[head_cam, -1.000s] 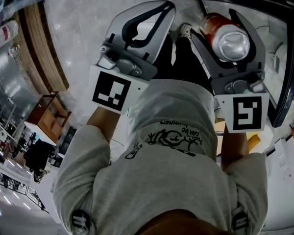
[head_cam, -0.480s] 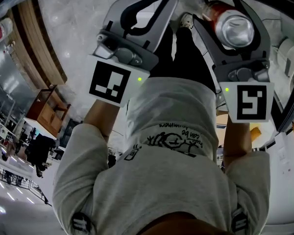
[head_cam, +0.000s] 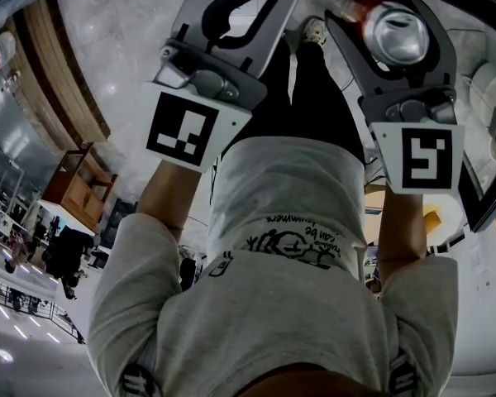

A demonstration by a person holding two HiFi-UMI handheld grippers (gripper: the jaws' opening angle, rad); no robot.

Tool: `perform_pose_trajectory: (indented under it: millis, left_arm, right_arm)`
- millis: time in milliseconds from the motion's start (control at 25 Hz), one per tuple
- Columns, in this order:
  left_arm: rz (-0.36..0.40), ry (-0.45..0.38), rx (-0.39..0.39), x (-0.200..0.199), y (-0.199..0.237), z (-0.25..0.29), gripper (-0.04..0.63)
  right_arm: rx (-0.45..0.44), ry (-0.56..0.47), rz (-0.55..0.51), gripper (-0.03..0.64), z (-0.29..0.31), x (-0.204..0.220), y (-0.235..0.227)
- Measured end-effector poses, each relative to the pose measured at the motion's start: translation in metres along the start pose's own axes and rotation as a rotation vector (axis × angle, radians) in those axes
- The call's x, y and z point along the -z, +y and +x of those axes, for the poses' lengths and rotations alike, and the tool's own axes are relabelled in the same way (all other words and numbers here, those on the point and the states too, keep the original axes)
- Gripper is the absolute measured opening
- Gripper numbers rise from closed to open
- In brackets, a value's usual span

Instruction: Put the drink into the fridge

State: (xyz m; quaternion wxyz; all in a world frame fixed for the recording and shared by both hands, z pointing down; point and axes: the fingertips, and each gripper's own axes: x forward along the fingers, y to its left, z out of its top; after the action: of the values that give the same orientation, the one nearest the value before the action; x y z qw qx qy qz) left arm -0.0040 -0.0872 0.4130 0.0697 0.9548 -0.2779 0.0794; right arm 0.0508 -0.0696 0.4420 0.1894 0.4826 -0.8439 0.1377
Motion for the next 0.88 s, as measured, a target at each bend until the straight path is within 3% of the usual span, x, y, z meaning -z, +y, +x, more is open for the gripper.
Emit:
perform_pose_trajectory:
  millis: [880]
  left_arm:
    - [0.014, 0.022, -0.017, 0.031, 0.027, 0.035, 0.021]
  right_arm:
    - [0.027, 0.000, -0.002, 0.339, 0.052, 0.026, -0.030]
